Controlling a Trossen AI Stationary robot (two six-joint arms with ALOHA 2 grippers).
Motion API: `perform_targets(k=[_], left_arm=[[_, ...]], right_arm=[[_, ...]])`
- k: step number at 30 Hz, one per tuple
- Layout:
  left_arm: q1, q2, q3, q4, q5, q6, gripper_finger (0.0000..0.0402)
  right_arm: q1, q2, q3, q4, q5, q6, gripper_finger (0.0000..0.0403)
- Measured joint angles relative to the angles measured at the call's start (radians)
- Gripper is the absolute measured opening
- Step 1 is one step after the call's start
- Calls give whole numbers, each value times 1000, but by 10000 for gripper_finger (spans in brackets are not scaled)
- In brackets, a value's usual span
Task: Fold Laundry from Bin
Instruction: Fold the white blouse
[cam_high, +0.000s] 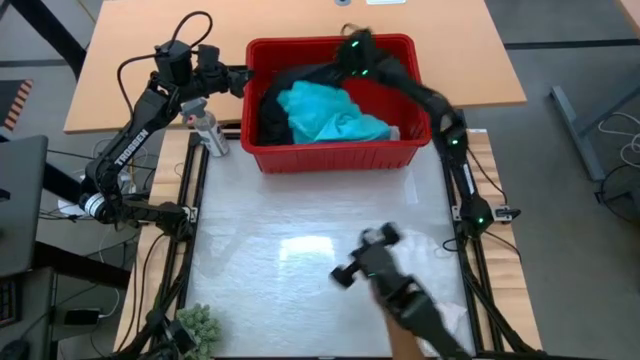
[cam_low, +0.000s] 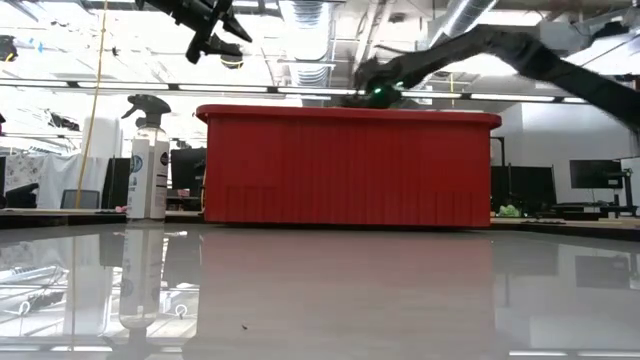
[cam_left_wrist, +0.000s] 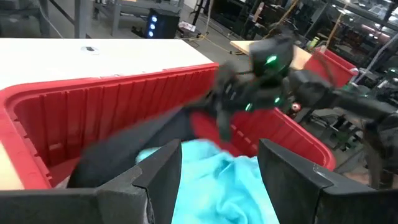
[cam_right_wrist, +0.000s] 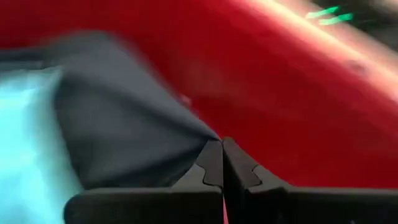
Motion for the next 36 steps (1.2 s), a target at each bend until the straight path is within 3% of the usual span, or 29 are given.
perform_targets(k=[3, 6, 9, 10, 16, 24, 31, 36], left_arm=[[0, 0, 0, 2, -3, 0, 199], [0, 0, 0, 3, -28, -1, 199], [0, 0, 0, 4, -42, -4, 199], [0, 0, 0, 4, -36, -14, 199], [-34, 80, 1, -5, 28, 15, 199], [-77, 193, 0, 39, 54, 15, 199], [-60, 148, 0, 120, 87, -41, 199], [-52, 97, 0, 93, 87, -42, 199]], right_arm=[[-59, -71, -7, -10, 154, -16, 17], [-114, -125, -7, -15, 108, -23, 17], [-129, -160, -7, -56, 262, -1, 23], [-130, -168, -7, -59, 263, -2, 29], [-135, -190, -6, -53, -138, 23, 77], [-50, -187, -6, -83, -426, 72, 114], [140, -98, -4, 77, -436, -6, 149], [186, 44, 19, 167, -408, -3, 157]])
